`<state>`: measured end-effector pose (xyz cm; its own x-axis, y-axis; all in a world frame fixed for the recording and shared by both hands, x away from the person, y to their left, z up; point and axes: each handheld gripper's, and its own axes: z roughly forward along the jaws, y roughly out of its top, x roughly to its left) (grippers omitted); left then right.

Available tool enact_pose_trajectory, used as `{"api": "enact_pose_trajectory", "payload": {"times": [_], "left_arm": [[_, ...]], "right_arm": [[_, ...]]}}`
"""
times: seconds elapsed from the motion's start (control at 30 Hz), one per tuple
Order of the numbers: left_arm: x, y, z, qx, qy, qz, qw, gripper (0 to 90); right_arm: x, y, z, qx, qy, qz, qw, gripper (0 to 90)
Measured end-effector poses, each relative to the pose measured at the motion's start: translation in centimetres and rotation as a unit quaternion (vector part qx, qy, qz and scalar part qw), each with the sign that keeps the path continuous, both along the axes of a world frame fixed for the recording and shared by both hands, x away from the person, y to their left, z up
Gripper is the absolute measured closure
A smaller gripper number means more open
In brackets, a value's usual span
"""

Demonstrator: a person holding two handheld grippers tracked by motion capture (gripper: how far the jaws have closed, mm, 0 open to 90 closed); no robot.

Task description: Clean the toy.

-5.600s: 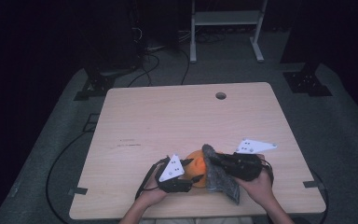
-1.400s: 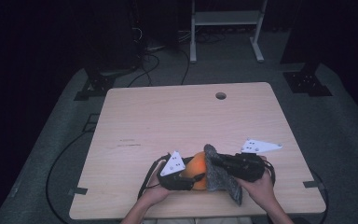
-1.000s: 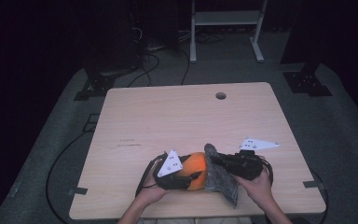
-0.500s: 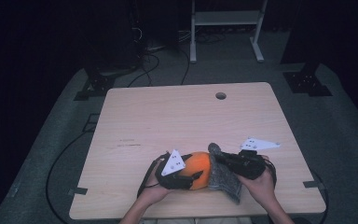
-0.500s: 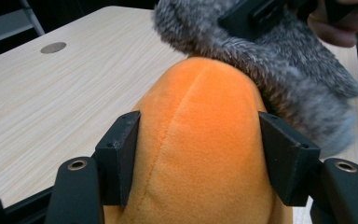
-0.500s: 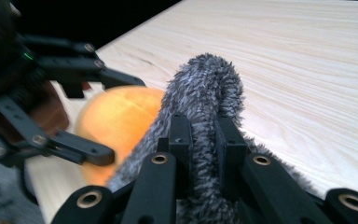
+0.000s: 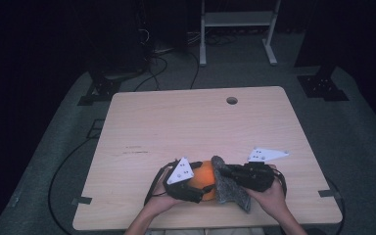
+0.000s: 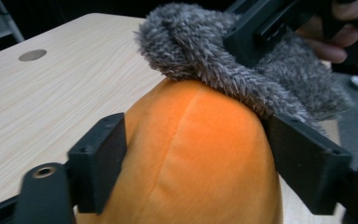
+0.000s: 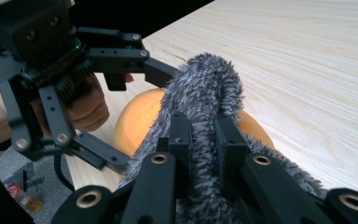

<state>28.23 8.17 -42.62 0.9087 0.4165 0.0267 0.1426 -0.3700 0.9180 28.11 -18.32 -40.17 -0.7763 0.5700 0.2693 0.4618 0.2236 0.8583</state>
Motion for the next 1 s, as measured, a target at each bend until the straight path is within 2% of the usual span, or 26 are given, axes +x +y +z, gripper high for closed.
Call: {"api": "enact_pose_trajectory", "payload": {"times": [0.07,0.2,0.3,0.4,0.5,0.57,0.67,0.73,0.8,0.93,1.0], "left_arm": [[0.3,0.5,0.0,-0.012,0.012,-0.004,0.9999,15.9],[0.5,0.7,-0.4,-0.013,0.018,-0.002,0.9997,15.5],[0.3,0.8,-0.2,-0.005,0.009,-0.019,0.9998,16.1],[0.4,1.2,0.0,-0.013,0.009,-0.015,0.9998,15.9],[0.9,1.5,-0.4,-0.006,0.025,-0.006,0.9997,11.1],[1.1,1.6,-0.7,-0.003,0.038,-0.011,0.9992,10.1],[1.3,1.4,-1.0,0.001,0.047,-0.018,0.9987,11.2],[1.1,1.3,-1.2,0.014,0.034,-0.016,0.9992,22.7],[0.9,1.2,-1.2,0.022,0.027,-0.015,0.9993,28.8],[0.4,0.6,-0.9,0.035,0.008,-0.017,0.9992,33.2],[0.1,0.4,-0.7,0.039,-0.003,-0.015,0.9991,35.1]], "right_arm": [[0.1,-0.3,0.0,0.0,0.002,-0.003,1.0,79.0],[0.5,-0.9,-0.2,0.008,0.01,-0.01,0.9999,78.9],[0.8,-1.2,-0.4,0.009,0.011,-0.015,0.9998,78.7],[1.1,-1.8,-0.5,0.014,0.017,-0.024,0.9995,78.7],[1.5,-2.5,-0.8,0.021,0.025,-0.033,0.9989,78.5],[1.8,-3.0,-0.9,0.025,0.029,-0.033,0.9987,78.3],[2.0,-3.3,-1.1,0.033,0.036,-0.029,0.9984,78.5],[1.9,-3.1,-1.0,0.03,0.038,-0.025,0.9985,79.3],[1.6,-2.6,-0.5,0.029,0.034,-0.014,0.9989,79.8],[0.3,-0.4,0.9,0.027,0.011,0.02,0.9994,79.8],[-0.3,0.6,1.3,0.018,-0.006,0.033,0.9993,79.8]]}}
